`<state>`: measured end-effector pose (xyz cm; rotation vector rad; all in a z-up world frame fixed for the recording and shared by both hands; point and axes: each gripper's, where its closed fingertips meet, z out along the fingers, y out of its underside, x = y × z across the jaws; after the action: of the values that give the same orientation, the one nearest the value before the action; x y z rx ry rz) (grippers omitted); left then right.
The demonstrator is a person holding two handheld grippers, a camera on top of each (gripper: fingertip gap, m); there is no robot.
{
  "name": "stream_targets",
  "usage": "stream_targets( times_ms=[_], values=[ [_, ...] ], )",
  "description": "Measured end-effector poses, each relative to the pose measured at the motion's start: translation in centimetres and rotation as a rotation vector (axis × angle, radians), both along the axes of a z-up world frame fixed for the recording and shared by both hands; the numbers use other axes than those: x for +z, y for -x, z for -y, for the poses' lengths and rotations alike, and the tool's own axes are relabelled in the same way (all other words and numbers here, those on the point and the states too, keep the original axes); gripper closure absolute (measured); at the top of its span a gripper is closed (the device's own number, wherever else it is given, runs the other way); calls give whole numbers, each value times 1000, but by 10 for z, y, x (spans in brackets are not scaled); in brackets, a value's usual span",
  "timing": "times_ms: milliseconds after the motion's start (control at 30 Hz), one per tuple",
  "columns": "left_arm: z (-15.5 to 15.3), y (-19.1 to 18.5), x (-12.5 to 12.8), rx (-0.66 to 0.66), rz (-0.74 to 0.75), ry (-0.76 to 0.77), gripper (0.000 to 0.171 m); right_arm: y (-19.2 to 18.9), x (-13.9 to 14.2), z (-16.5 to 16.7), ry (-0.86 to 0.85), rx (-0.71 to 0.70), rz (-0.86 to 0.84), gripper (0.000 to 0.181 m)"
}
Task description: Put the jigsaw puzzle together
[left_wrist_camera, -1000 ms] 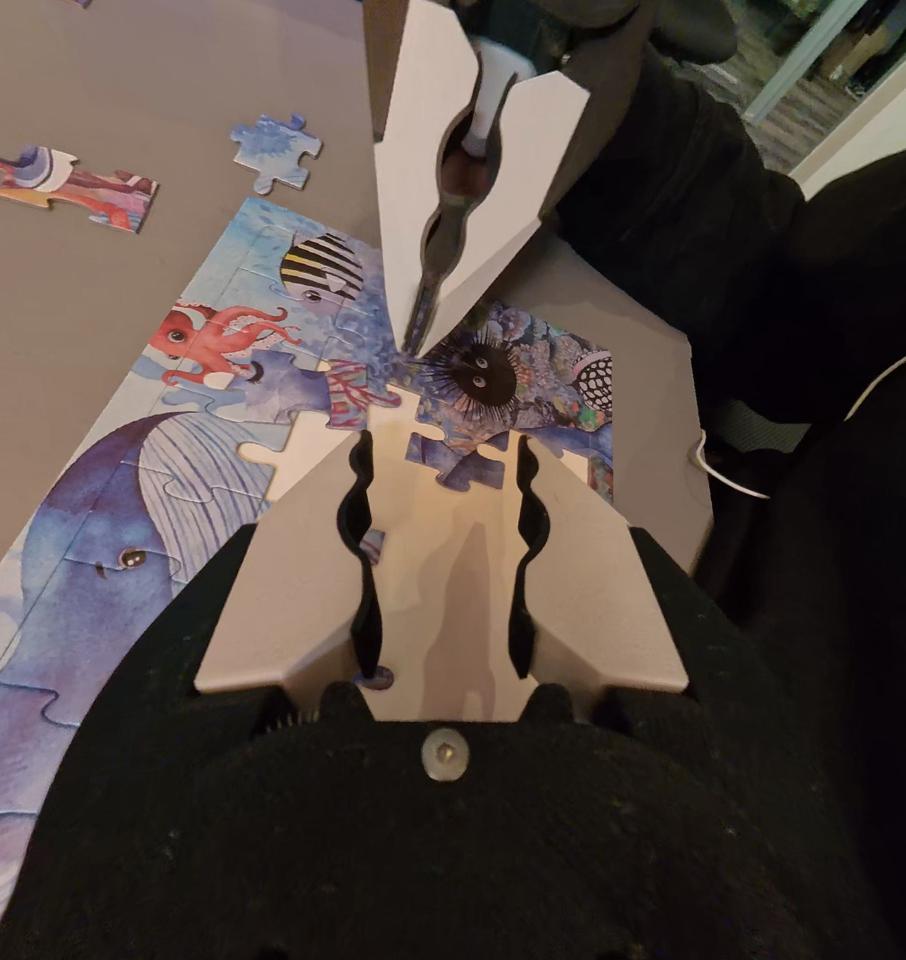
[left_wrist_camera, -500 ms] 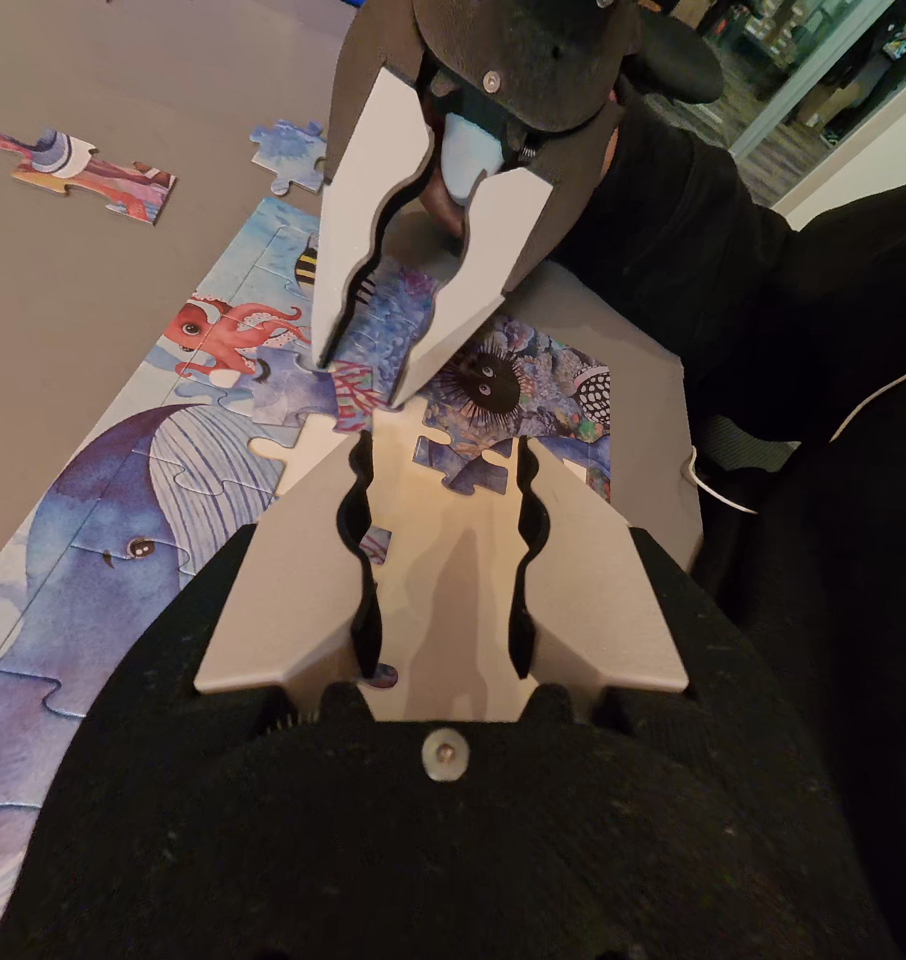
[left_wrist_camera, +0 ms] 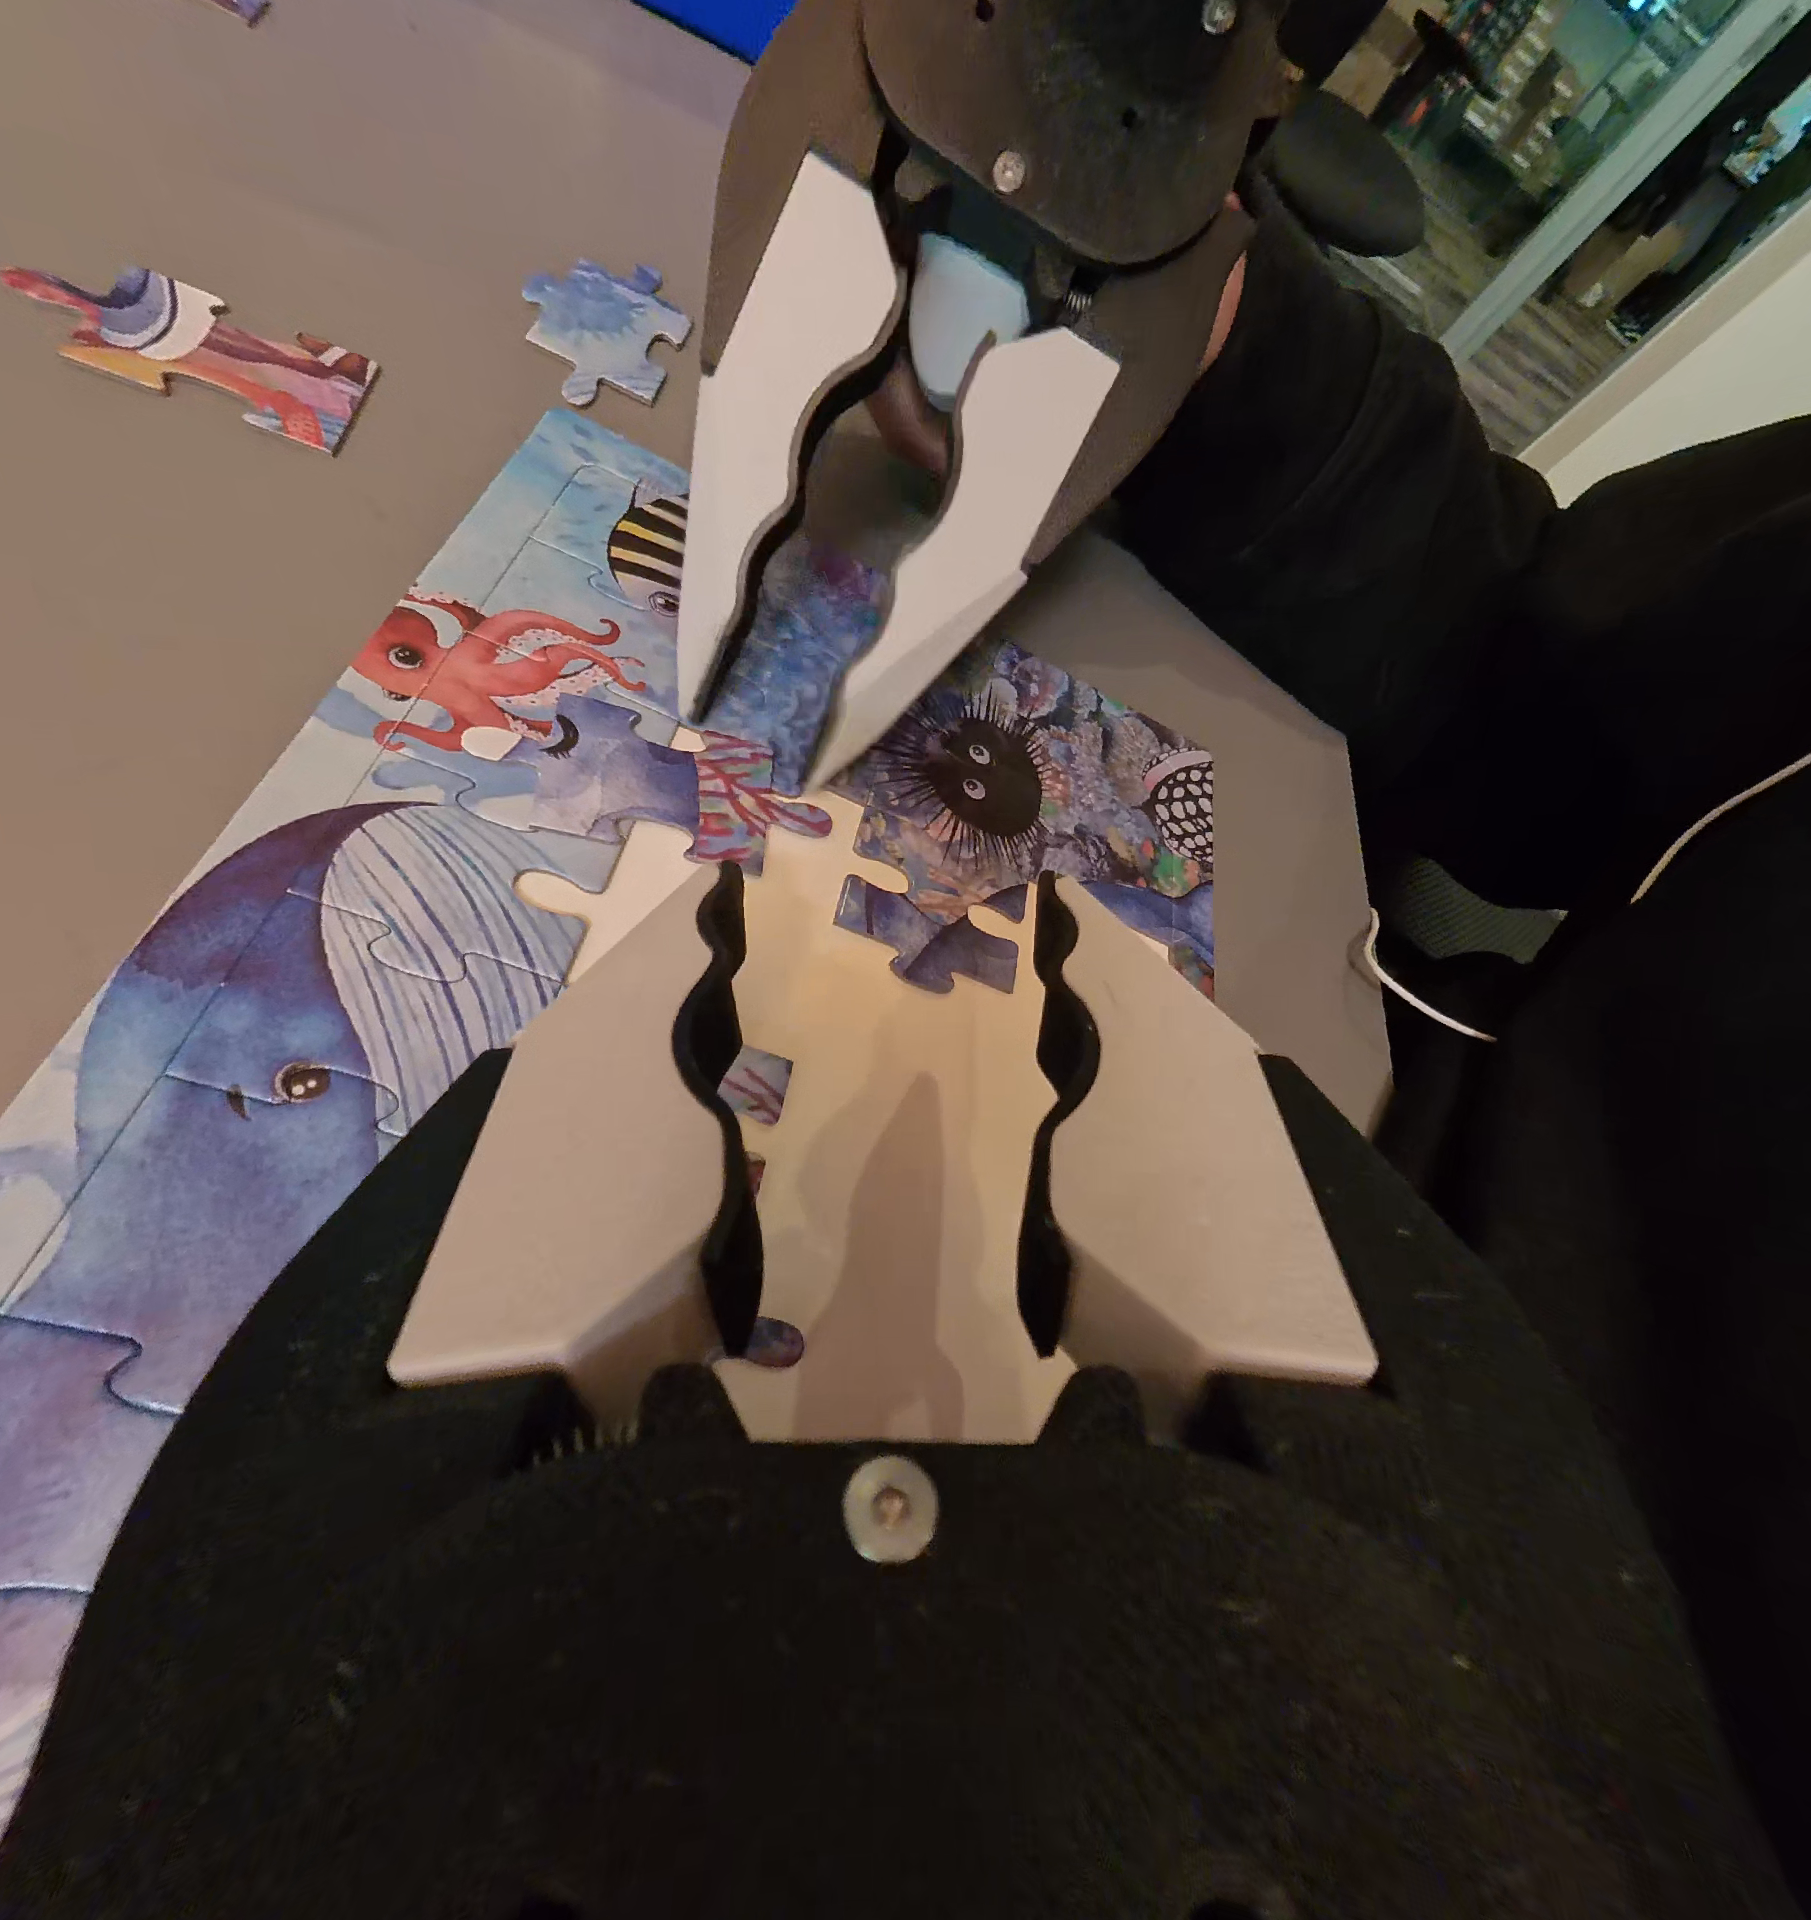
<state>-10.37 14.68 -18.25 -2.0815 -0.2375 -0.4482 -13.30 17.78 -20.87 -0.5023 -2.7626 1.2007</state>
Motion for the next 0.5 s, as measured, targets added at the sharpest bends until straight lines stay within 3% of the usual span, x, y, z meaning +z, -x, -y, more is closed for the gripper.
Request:
stream_targets(
  times_ms=[233, 500],
  values=[
    [3, 12, 3, 49, -39, -12, 115, -32, 5, 29, 104, 154, 112, 154],
    [5, 16, 1, 62, -60, 1, 114, -4, 12, 15, 98, 22, 12, 150]
  ],
)
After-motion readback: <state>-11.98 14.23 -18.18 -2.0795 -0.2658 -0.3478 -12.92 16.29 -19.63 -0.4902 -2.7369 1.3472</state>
